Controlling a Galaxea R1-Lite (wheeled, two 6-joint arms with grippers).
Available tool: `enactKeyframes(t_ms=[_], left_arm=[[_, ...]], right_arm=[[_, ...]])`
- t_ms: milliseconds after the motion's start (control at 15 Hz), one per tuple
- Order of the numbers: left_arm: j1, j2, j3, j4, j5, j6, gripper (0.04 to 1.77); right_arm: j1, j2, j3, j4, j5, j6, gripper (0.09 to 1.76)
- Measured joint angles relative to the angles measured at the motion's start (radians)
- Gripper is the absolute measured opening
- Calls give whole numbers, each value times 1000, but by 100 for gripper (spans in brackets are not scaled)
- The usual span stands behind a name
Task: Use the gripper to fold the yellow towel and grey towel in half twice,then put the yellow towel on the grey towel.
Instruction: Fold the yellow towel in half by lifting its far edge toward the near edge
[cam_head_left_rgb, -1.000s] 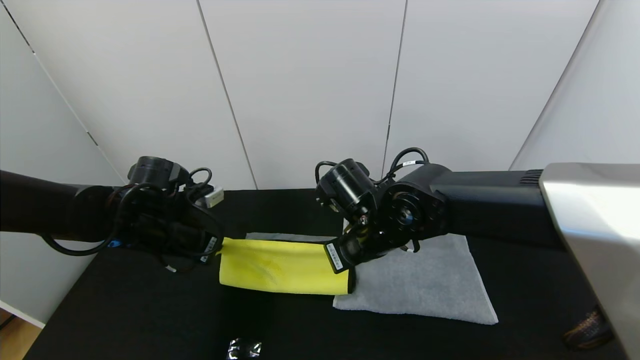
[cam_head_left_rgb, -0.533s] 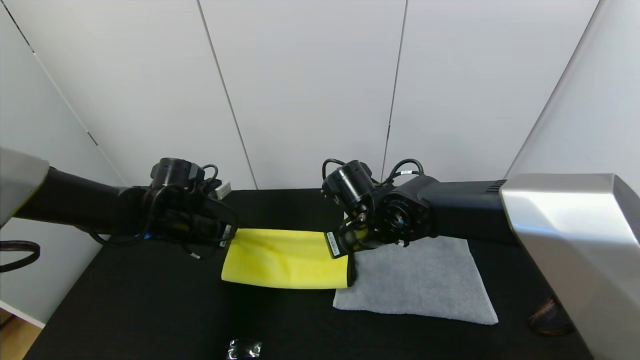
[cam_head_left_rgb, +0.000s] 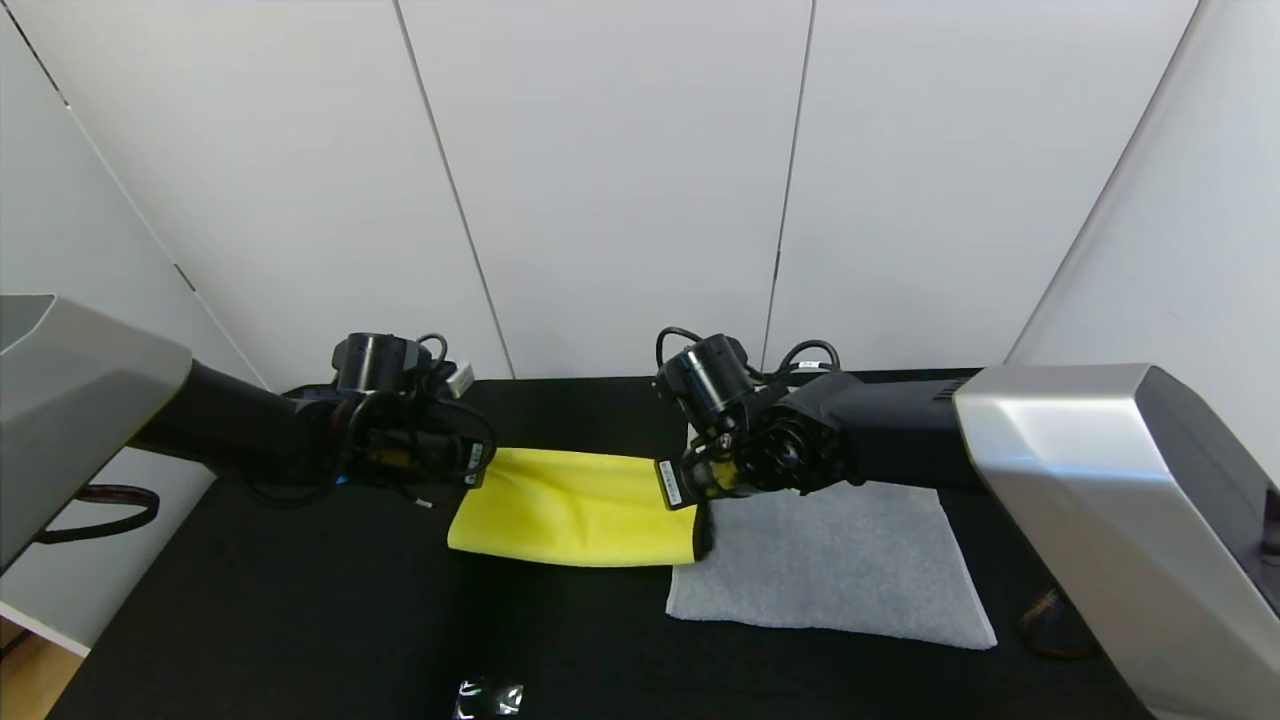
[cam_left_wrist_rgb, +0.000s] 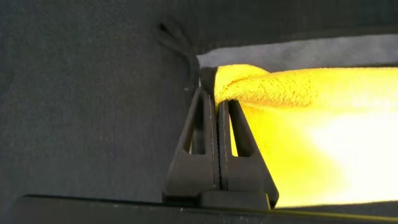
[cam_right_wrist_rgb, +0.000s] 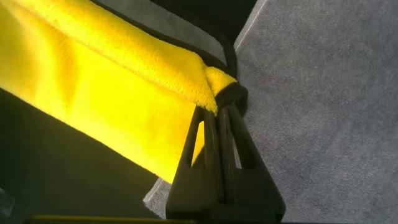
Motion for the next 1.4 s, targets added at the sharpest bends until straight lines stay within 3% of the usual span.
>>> enactKeyframes(t_ms=[533, 667, 1000, 1400], left_arm=[[19, 30, -5, -24, 10, 1, 11], [20, 30, -7, -24, 9, 0, 11], [12, 22, 6, -24, -1, 10, 85], [10, 14, 1, -24, -1, 4, 131]], right_arm=[[-6, 36, 0, -81, 1, 1, 13], [-6, 39, 1, -82, 1, 2, 50], [-3, 38, 1, -83, 1, 2, 108], [-3, 30, 1, -86, -25, 3, 141]])
